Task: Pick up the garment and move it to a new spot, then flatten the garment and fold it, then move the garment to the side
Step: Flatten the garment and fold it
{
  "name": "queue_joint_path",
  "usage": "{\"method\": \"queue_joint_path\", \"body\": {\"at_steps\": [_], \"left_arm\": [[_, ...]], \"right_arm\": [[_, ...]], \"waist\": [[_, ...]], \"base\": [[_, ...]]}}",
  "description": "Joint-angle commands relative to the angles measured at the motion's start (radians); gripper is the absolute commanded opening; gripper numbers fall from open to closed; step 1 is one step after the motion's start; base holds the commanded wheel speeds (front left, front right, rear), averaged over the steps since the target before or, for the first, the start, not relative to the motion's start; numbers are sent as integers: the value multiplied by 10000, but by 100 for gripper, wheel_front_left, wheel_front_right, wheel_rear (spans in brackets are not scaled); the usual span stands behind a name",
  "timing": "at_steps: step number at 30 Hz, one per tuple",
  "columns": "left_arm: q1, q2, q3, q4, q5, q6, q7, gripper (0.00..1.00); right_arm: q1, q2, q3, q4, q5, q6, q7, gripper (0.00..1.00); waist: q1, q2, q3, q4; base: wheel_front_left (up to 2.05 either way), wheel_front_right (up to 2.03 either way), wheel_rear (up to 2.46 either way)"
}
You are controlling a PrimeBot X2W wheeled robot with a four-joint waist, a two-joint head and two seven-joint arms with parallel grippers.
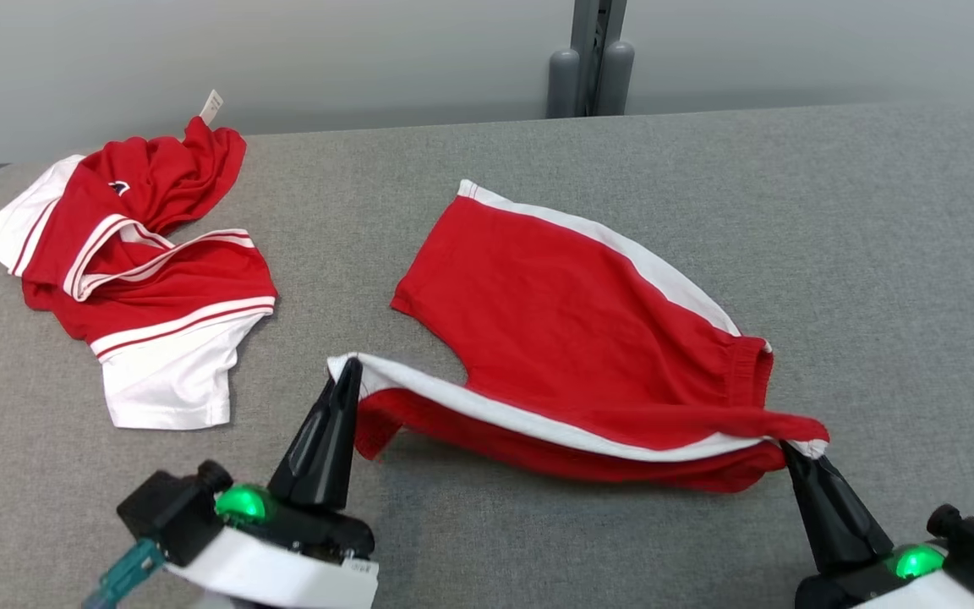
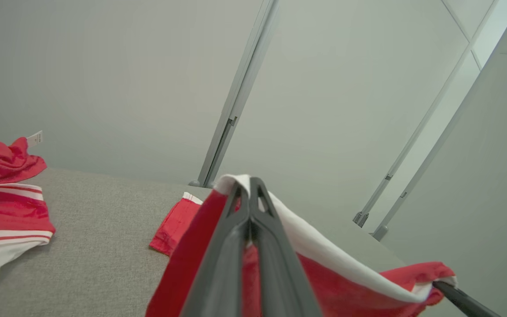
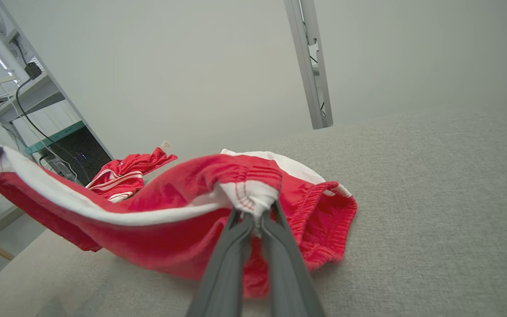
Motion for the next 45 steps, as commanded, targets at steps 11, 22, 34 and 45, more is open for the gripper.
{"method": "queue_joint_path", "body": {"at_steps": [11, 22, 34, 45], "left_arm": [[-4185, 629, -1198, 3481, -510, -5, -87, 0], [-7535, 263, -1835, 6683, -110, -4, -90, 0], [-9987, 211, -2057, 9728, 438, -4, -91, 0], [-11771, 147, -2637, 12072, 885, 49, 368, 0]], "right_arm": [[-1766, 939, -601, 1335, 31, 2, -49, 0], [-3343, 1820, -876, 2282, -171, 2, -53, 0], [-4311, 1892, -309, 2644, 247, 2, -52, 0], [-4924, 1891, 101, 2985, 673, 2, -53, 0]], "waist": [[1, 0, 1203, -462], [1, 0, 2784, -993], [1, 0, 3388, -1431], [1, 0, 3670, -1808]], "base": [[0, 0, 0], [0, 0, 0], [0, 0, 0], [0, 0, 0]]}}
